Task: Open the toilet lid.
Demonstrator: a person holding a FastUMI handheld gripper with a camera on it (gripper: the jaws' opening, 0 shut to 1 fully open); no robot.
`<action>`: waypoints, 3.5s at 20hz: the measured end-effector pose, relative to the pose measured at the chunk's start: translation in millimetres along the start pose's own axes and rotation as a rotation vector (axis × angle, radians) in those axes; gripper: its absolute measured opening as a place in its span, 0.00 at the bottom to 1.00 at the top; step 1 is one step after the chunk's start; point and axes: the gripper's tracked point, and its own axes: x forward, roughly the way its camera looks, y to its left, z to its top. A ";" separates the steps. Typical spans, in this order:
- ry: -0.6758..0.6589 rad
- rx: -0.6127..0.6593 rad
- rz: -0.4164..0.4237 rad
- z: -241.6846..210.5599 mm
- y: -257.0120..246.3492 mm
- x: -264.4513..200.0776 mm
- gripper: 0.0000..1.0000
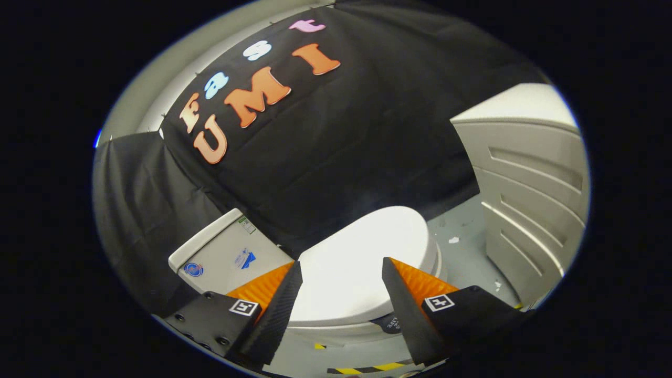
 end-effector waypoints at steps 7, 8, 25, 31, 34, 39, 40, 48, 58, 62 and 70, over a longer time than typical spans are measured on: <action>0.076 0.146 -0.014 -36.7 -58.1 8.9 0.99; 0.078 0.170 -0.024 -41.2 -66.8 9.3 0.99; 0.295 0.541 0.011 -135.8 -107.8 37.1 0.90; 0.292 0.595 0.061 -133.6 -102.7 43.8 0.60; 0.286 0.599 0.079 -132.3 -99.1 46.2 0.40; 0.275 0.677 0.112 -126.1 -97.9 49.5 0.22; 0.284 0.677 0.122 -124.8 -100.8 47.8 0.14; 0.252 0.420 0.102 -118.8 -87.7 47.8 0.08; 0.183 0.317 0.109 -75.7 -48.7 37.3 0.08; 0.159 0.295 0.066 -66.4 -39.1 37.7 0.07; 0.127 0.243 0.011 -42.9 -4.5 30.8 0.07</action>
